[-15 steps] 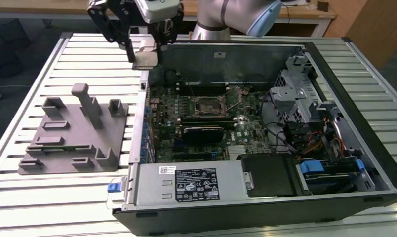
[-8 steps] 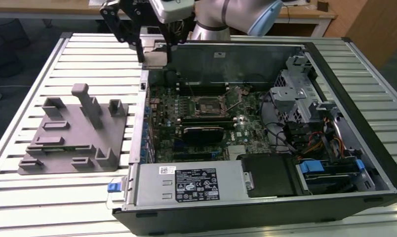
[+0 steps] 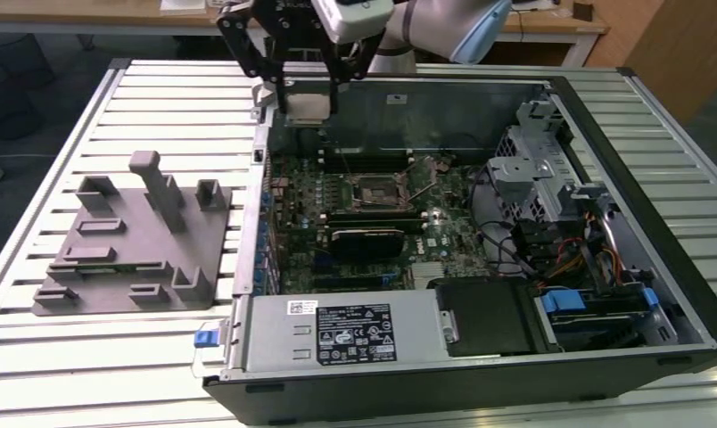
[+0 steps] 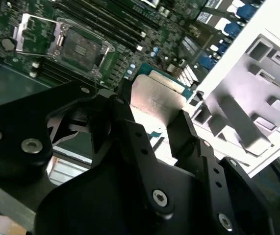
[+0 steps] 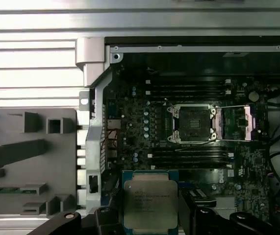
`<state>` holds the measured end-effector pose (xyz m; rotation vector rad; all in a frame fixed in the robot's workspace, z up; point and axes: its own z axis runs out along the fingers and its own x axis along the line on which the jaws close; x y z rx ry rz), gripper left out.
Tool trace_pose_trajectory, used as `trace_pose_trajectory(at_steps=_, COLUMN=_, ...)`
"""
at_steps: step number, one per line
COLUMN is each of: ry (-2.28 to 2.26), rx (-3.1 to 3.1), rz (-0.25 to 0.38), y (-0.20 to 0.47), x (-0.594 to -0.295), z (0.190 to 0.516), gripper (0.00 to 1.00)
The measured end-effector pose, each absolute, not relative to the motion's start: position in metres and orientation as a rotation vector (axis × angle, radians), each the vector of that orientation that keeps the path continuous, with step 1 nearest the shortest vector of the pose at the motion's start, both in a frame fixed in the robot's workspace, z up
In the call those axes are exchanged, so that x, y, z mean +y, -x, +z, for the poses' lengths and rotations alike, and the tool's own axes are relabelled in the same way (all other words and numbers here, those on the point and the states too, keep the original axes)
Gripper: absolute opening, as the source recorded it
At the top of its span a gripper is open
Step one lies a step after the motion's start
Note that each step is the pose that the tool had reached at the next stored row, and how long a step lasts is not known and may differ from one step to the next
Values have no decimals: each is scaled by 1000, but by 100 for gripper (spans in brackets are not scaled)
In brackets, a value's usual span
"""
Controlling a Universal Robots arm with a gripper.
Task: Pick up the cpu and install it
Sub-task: 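Pick up the cpu and move it towards the insertion slot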
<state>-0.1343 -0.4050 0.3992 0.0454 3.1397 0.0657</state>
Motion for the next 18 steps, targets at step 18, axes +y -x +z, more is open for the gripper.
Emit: trace_pose_trajectory(at_steps=18, ry=-45, rx=3138, rz=66, y=68, x=-392, z=394, gripper=54)
